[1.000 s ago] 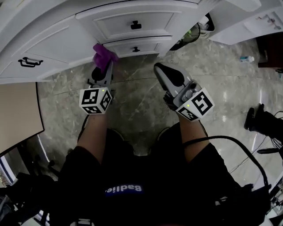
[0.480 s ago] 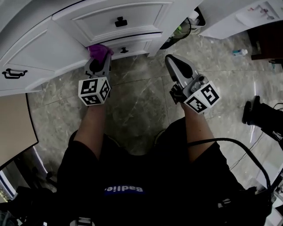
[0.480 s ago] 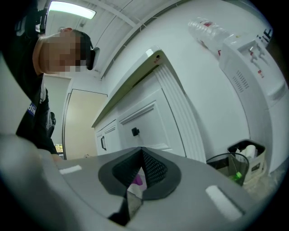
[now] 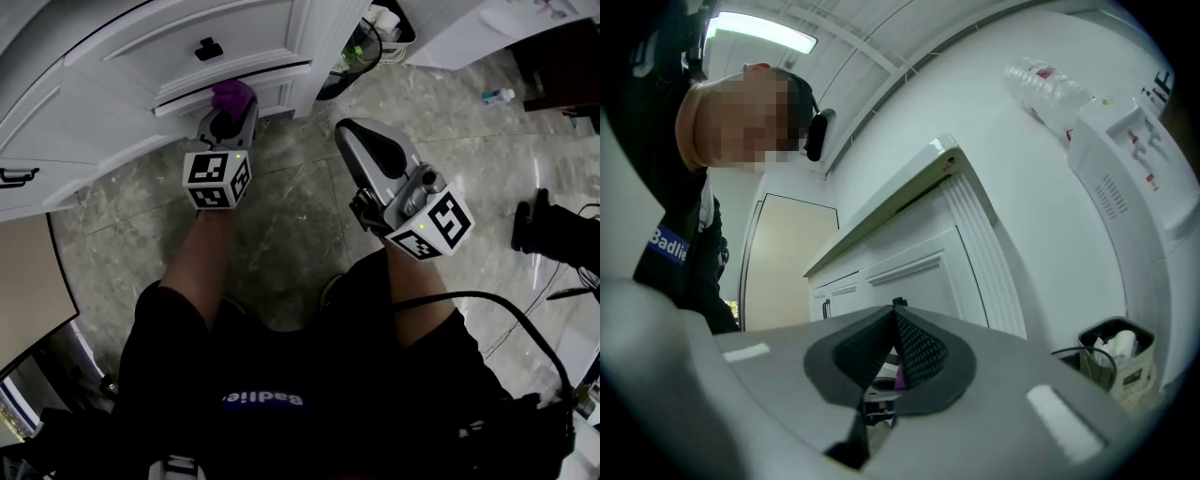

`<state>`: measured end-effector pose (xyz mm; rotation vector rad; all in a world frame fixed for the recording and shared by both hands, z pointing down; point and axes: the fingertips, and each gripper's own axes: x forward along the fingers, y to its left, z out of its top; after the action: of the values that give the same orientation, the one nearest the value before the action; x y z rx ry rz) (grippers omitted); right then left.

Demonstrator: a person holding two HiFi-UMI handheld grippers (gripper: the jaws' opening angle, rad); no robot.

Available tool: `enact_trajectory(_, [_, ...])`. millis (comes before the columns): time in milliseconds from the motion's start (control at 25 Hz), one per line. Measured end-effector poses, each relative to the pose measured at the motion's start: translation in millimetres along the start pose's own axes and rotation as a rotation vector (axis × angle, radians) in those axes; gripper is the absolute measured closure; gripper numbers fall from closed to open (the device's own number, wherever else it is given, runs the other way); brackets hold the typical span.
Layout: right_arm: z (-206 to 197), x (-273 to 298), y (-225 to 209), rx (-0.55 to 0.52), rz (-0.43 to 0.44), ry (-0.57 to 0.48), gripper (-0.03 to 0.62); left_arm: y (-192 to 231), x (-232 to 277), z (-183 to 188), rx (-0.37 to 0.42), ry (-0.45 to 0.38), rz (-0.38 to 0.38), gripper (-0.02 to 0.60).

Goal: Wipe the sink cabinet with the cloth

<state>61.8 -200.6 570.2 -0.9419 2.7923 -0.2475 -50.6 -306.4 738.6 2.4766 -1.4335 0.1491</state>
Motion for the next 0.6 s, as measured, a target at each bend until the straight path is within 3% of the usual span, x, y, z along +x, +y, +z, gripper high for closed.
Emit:
enact_trajectory(160, [7,-5,7,-0.012,0.011,-0.007,0.600,-27,22,1,0.019,0.005,-0.051,0.494])
enact_trajectory(360, [12,-11,10,-0.016,0.006,-0.010,0.600,-66,57,3,0.115,0.031,-0.141,0.494])
enact_trajectory(600, [15,-13,12,-0.012,0.004,-0.008,0.600,-92,73,4,0.118,0.057,-0.192,0.494])
